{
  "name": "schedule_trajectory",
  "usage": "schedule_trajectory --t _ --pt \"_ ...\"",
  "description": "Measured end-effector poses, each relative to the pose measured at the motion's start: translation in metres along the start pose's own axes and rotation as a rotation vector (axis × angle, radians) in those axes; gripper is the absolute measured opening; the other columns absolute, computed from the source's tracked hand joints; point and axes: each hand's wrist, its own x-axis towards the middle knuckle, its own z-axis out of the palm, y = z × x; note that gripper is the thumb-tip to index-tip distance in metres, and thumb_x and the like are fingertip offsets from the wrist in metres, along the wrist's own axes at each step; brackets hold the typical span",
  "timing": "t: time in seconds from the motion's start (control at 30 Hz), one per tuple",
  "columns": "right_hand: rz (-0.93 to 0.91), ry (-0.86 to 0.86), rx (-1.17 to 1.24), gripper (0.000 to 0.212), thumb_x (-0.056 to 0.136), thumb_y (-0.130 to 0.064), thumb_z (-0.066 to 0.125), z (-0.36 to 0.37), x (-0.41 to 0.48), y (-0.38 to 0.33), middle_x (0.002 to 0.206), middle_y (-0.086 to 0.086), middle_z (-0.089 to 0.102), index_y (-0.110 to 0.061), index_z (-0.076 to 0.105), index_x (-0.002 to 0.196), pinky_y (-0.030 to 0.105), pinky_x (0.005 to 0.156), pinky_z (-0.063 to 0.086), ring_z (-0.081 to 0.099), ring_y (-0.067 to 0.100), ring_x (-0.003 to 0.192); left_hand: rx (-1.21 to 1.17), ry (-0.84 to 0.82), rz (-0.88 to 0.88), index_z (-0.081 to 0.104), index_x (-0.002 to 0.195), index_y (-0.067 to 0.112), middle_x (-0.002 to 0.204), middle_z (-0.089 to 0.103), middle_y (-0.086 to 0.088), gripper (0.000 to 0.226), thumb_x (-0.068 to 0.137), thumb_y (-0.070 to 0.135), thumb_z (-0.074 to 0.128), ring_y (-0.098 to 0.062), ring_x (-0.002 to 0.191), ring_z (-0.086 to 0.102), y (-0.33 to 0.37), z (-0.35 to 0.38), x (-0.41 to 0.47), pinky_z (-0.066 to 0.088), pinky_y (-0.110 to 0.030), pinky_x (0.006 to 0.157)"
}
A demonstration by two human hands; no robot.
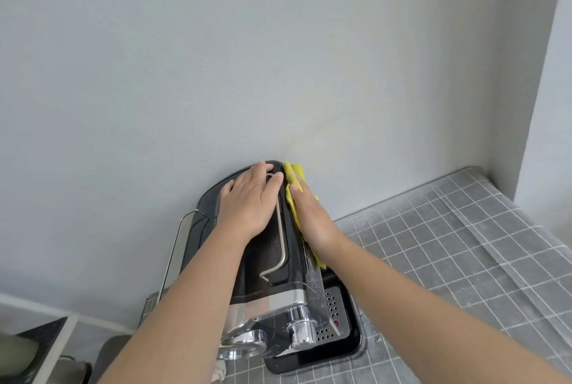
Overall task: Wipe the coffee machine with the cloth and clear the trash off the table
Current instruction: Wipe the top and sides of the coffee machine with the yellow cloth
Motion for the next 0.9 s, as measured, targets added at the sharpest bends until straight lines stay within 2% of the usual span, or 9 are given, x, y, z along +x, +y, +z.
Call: schedule_trajectory --t 0.1,0.17,0.23,0.3,0.47,0.57,0.67,0.8,0.9 --pt "-0.096 0.009 -0.064 0.047 0.100 -0.042 0.019 -0.002 -0.035 0.031 0.157 -0.025 0.004 -0.043 0.014 0.148 0.022 0.116 -0.002 -0.001 -0.010 0.143 0.000 0.001 -0.008 0.043 0.133 0.027 0.142 0.048 0.007 0.041 0.099 0.041 0.026 -0.013 0.136 0.036 0.000 0.000 0.000 0.019 -0.039 0.114" --pt "0.030 0.027 -0.071 0.045 0.099 -0.047 0.015 -0.010 -0.041 0.051 0.155 -0.027 -0.001 -0.051 0.009 0.143 0.028 0.118 -0.001 -0.005 -0.001 0.146 -0.007 -0.008 -0.008 0.042 0.134 0.027 0.142 0.049 0.007 0.041 0.099 0.040 0.026 -0.012 0.136 0.036 0.001 0.000 -0.001 0.018 -0.039 0.114" --pt "0.206 0.026 -0.066 0.045 0.102 -0.043 0.014 -0.018 -0.024 0.054 0.158 -0.015 0.003 -0.043 0.010 0.146 0.036 0.120 0.003 0.002 0.011 0.148 -0.009 -0.013 -0.005 0.042 0.134 0.026 0.143 0.048 0.008 0.041 0.099 0.040 0.025 -0.012 0.136 0.035 0.002 -0.001 -0.002 0.017 -0.039 0.114" --pt "0.257 0.012 -0.079 0.047 0.103 -0.038 0.016 -0.019 -0.002 0.037 0.160 -0.009 0.008 -0.034 0.014 0.150 0.035 0.120 0.004 0.006 0.014 0.148 -0.002 -0.012 -0.008 0.042 0.136 0.027 0.145 0.045 0.008 0.042 0.100 0.039 0.025 -0.011 0.138 0.033 0.003 -0.002 -0.003 0.016 -0.039 0.115" --pt "0.031 0.000 -0.056 0.049 0.102 -0.039 0.021 0.002 -0.022 -0.006 0.146 -0.030 0.003 -0.035 0.013 0.150 0.015 0.109 -0.006 -0.002 -0.009 0.139 -0.009 -0.006 -0.014 0.042 0.134 0.027 0.146 0.044 0.009 0.040 0.100 0.039 0.026 -0.010 0.138 0.033 0.003 -0.002 -0.002 0.017 -0.040 0.116" --pt "-0.065 0.003 -0.109 0.054 0.094 -0.049 0.019 0.006 -0.075 0.005 0.154 -0.031 -0.004 -0.046 0.009 0.147 0.020 0.115 -0.008 -0.011 -0.011 0.141 -0.010 -0.007 -0.014 0.042 0.134 0.027 0.145 0.045 0.009 0.040 0.099 0.039 0.026 -0.011 0.137 0.034 0.003 -0.002 -0.003 0.017 -0.041 0.116" --pt "-0.029 0.031 -0.154 0.053 0.093 -0.052 0.021 0.003 -0.088 0.014 0.157 -0.023 -0.014 -0.051 0.014 0.145 0.027 0.116 -0.004 -0.016 -0.005 0.143 -0.014 -0.014 -0.010 0.042 0.135 0.027 0.146 0.043 0.009 0.040 0.100 0.038 0.026 -0.011 0.138 0.033 0.004 -0.002 -0.004 0.017 -0.042 0.116" --pt "-0.052 0.037 -0.008 0.054 0.097 -0.036 0.031 -0.001 -0.051 0.006 0.157 -0.018 0.018 -0.034 0.019 0.150 0.026 0.120 0.011 0.014 -0.008 0.142 -0.013 -0.020 -0.031 0.041 0.136 0.028 0.148 0.041 0.010 0.040 0.100 0.038 0.026 -0.011 0.140 0.032 0.007 -0.005 -0.004 0.016 -0.041 0.117" --pt "-0.032 0.056 -0.054 0.049 0.102 -0.023 0.031 -0.005 -0.024 0.006 0.158 -0.011 0.020 -0.028 0.022 0.149 0.035 0.122 0.011 0.014 -0.002 0.143 -0.012 -0.024 -0.030 0.041 0.137 0.028 0.148 0.042 0.009 0.040 0.100 0.037 0.027 -0.011 0.139 0.032 0.009 -0.007 -0.006 0.016 -0.041 0.117"
